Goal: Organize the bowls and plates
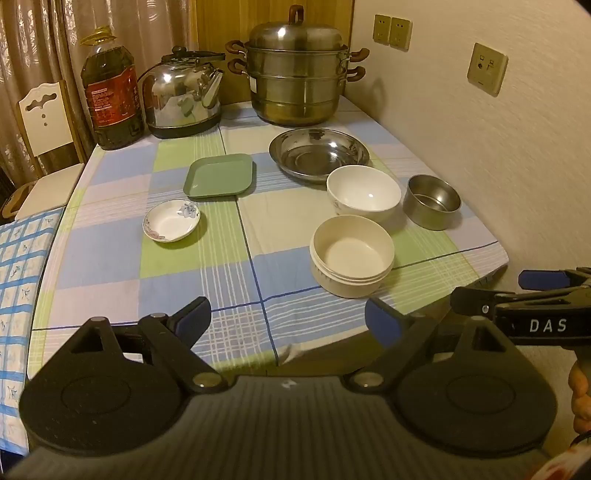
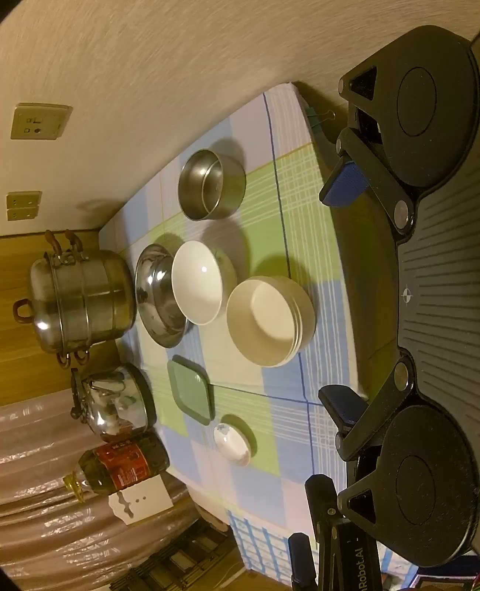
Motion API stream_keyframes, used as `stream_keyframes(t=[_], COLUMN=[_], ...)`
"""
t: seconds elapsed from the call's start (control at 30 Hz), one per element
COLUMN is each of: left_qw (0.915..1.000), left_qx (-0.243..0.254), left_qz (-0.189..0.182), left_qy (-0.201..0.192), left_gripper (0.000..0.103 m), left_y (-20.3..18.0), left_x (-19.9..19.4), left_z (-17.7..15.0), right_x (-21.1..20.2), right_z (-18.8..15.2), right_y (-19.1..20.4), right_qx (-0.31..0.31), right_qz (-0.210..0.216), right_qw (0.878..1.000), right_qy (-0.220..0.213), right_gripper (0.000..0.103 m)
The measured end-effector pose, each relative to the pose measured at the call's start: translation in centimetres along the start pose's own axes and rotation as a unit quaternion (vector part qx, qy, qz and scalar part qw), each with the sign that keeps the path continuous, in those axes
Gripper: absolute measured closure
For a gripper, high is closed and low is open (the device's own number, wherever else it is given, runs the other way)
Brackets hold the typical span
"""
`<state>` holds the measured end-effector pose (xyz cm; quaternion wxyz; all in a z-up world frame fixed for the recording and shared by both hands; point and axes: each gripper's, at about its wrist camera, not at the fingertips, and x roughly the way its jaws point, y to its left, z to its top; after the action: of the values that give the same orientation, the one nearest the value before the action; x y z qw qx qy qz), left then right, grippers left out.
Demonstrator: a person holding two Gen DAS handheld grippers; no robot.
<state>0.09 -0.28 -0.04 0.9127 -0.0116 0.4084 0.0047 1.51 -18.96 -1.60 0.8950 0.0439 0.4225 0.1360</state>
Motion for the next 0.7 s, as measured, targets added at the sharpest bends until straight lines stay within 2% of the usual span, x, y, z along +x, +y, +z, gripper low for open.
stream_keyframes(t=[0.7], left_qw=[1.0000], left_qx=[-0.001], left_qz=[-0.002], left_qy=[0.001], left_gripper=[0.014], left_y=[0.12], left_x=[0.12], left_z=[-0.09], right_x=[0.04], right_z=[0.07], right_y=[0.04], right_qx=[0.000], right_qz=[0.000], right_qw=[1.000], right_qy=[0.001], right_gripper=[0.001])
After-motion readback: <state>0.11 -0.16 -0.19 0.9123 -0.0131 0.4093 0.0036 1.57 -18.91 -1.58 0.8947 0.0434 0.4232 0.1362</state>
